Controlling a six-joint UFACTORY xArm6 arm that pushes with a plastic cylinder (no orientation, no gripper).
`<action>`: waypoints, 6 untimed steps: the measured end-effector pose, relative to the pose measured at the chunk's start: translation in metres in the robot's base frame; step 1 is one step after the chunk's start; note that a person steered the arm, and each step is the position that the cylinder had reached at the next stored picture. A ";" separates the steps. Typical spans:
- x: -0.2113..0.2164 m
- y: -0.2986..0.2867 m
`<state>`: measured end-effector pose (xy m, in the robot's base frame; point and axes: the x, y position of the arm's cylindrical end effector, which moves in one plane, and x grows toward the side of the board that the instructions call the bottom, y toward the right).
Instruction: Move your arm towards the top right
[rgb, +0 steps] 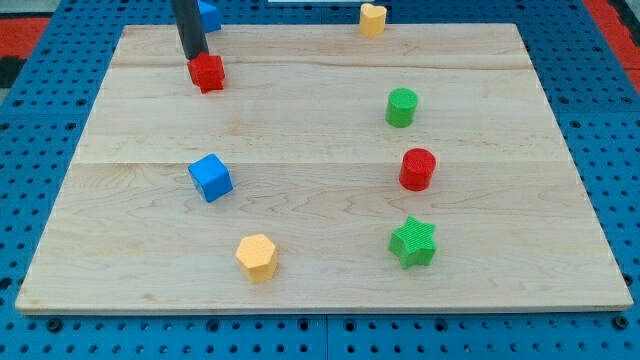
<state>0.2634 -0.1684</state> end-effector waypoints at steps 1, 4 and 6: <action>0.030 0.011; 0.055 -0.019; -0.026 -0.064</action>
<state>0.2371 -0.2327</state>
